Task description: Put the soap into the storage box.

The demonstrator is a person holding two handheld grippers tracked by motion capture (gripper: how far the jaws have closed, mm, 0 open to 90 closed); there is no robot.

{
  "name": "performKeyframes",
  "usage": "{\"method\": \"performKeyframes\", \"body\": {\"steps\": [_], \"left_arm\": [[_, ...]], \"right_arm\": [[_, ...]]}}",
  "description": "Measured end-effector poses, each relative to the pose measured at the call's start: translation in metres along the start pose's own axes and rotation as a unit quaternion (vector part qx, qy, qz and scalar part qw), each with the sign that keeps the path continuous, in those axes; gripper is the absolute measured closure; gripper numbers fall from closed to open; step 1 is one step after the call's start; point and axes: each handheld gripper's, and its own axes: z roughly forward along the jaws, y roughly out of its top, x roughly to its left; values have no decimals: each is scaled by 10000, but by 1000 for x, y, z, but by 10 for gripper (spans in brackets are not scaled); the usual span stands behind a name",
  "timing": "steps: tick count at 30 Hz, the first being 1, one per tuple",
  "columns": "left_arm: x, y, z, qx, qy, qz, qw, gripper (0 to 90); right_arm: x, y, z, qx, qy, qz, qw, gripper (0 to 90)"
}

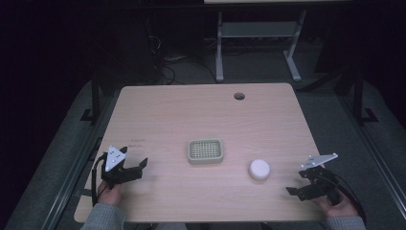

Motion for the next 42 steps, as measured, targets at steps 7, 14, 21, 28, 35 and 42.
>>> {"method": "performKeyframes", "body": {"steps": [7, 14, 21, 28, 35, 42], "left_arm": [[-2, -2, 0, 53, -44, 6, 10000, 128], [-1, -2, 0, 35, -45, -14, 10000, 128], [-2, -2, 1, 41, -48, 8, 10000, 128], [-1, -2, 1, 39, -23, 0, 10000, 128], [-1, -2, 0, 31, -10, 10, 10000, 128], [0, -2, 0, 29, 8, -4, 10000, 128]], "right_arm": [[7, 8, -1, 55, -49, -141, 9999, 164], [14, 25, -3, 247, -54, -341, 9991, 164], [16, 38, -4, 270, -34, -448, 9986, 162], [17, 53, 4, 534, 167, -542, 9970, 146], [22, 69, 12, 687, 196, -710, 9949, 144], [28, 84, 19, 831, 226, -900, 9922, 144]]}}
